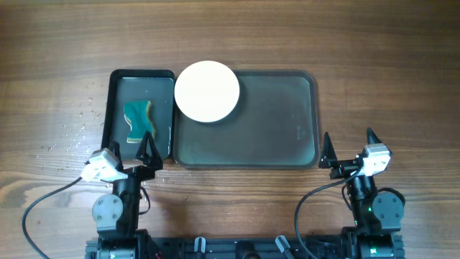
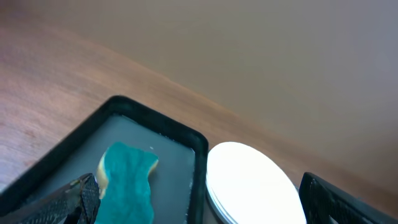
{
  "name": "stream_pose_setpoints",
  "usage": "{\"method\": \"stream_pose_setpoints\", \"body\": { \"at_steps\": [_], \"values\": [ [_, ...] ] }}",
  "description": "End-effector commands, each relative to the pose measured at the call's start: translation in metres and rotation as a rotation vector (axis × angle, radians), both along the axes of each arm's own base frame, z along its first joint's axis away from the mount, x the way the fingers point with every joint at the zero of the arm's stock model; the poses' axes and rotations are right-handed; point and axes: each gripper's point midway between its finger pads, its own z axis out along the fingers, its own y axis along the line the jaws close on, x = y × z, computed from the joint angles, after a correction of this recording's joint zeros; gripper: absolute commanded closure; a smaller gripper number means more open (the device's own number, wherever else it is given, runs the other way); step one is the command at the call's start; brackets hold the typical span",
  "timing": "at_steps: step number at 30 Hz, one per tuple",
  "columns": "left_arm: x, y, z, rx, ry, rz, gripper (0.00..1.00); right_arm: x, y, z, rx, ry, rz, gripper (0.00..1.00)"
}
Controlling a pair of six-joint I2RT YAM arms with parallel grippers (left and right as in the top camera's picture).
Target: Clean dirty plates on tray and stack at the side
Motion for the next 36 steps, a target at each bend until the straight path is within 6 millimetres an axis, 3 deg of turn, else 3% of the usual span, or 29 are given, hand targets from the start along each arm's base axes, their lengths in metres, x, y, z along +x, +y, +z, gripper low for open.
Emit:
{"method": "stream_pose_setpoints", "body": {
  "at_steps": [1, 8, 19, 27, 36],
  "values": [
    [0.0, -0.005, -0.001, 0.228, 0.005, -0.037, 0.0, -0.001, 0.001, 0.003, -0.017, -0.014, 0.01, 0.0],
    [0.0, -0.011, -0.001, 0.487, 0.005, -0.082, 0.0, -0.001, 0.001, 0.003, -0.017, -0.014, 0.01, 0.0],
    [0.0, -0.01, 0.0, 0.486, 0.005, -0.079, 0.0, -0.001, 0.001, 0.003, -0.017, -0.014, 0.01, 0.0],
    [-0.001, 0.006, 0.0, 0.486, 0.021, -0.013, 0.0, -0.001, 0.001, 0.003, -0.018, -0.014, 0.01, 0.0],
    [-0.001, 0.006, -0.001, 0.486, 0.022, -0.012, 0.0, -0.001, 0.001, 0.003, -0.017, -0.014, 0.01, 0.0]
  ]
}}
